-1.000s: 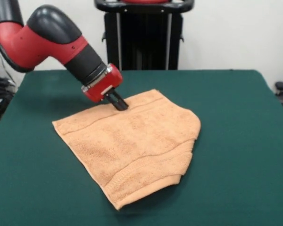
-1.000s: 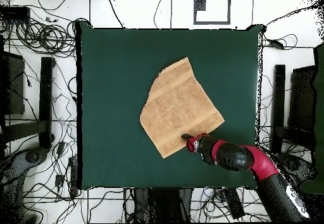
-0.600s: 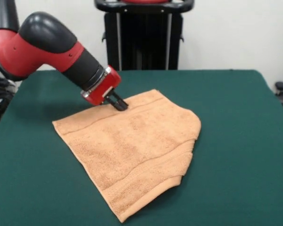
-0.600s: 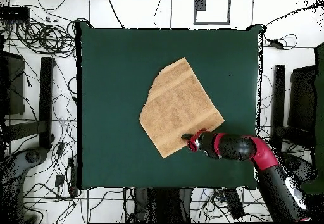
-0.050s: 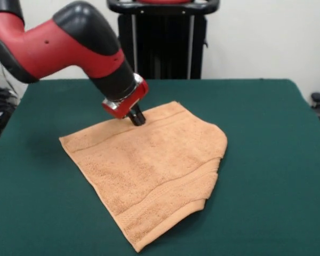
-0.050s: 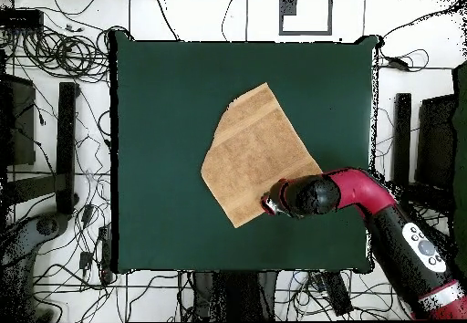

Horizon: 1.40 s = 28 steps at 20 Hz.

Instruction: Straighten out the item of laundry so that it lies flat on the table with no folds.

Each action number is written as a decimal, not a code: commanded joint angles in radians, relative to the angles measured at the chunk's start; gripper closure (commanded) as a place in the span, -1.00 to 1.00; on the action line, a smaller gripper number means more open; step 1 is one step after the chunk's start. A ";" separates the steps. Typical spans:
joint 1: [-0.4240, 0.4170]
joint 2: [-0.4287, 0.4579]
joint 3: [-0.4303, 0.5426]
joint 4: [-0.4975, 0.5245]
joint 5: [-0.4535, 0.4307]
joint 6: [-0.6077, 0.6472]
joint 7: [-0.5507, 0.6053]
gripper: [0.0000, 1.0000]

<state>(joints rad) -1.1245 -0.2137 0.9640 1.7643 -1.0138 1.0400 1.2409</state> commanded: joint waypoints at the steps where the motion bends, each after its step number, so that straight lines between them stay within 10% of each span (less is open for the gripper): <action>1: 0.086 -0.014 -0.188 -0.417 -0.513 -0.474 0.313 1.00; 15: 0.074 -0.007 -0.169 -0.425 -0.554 -0.521 0.360 1.00; 28: 0.021 0.031 -0.116 -0.454 -0.467 -0.509 0.138 1.00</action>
<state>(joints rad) -1.0833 -0.2518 0.9479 1.7773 -1.0397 1.0158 1.4139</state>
